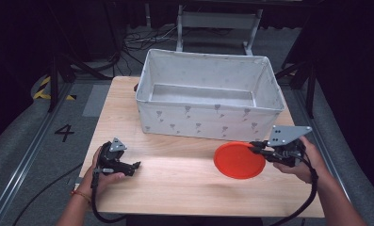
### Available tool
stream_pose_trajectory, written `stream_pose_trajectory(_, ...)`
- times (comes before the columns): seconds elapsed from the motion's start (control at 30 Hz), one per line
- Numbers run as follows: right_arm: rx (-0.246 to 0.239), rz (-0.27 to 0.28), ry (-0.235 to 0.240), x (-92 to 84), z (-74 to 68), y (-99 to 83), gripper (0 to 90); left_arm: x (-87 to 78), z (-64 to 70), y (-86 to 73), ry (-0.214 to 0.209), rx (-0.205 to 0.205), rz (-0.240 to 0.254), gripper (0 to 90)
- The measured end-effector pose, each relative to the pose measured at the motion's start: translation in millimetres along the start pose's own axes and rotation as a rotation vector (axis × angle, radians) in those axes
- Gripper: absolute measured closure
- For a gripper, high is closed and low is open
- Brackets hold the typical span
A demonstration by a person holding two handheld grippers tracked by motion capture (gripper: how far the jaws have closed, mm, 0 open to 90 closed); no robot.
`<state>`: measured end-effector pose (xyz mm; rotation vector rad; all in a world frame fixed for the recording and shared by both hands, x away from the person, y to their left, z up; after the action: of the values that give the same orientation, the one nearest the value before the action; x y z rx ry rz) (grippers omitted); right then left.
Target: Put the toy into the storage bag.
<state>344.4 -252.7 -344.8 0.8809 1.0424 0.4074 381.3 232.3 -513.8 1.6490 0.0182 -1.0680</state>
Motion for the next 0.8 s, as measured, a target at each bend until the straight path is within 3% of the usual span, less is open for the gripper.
stream_pose_trajectory(0.37,-0.018,-0.019,-0.007,-28.4,11.0,18.4,82.4,-0.5,0.4,-0.1,0.006,-0.003,-0.002,0.2)
stream_pose_trajectory(0.8,-0.059,-0.027,-0.055,-56.8,19.0,43.0,82.4,-0.4,0.0,0.0,0.016,0.005,0.005,0.2)
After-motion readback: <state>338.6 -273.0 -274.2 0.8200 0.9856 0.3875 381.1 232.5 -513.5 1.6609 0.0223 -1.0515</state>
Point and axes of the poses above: each handheld gripper's, and its own axes: x roughly forward along the jaws, y roughly out of its top, z roughly to its right, the point moved 2 cm from there along x, roughly forward along the jaws, and after that the axes turned 10 degrees about z, right-handed, at the moved point
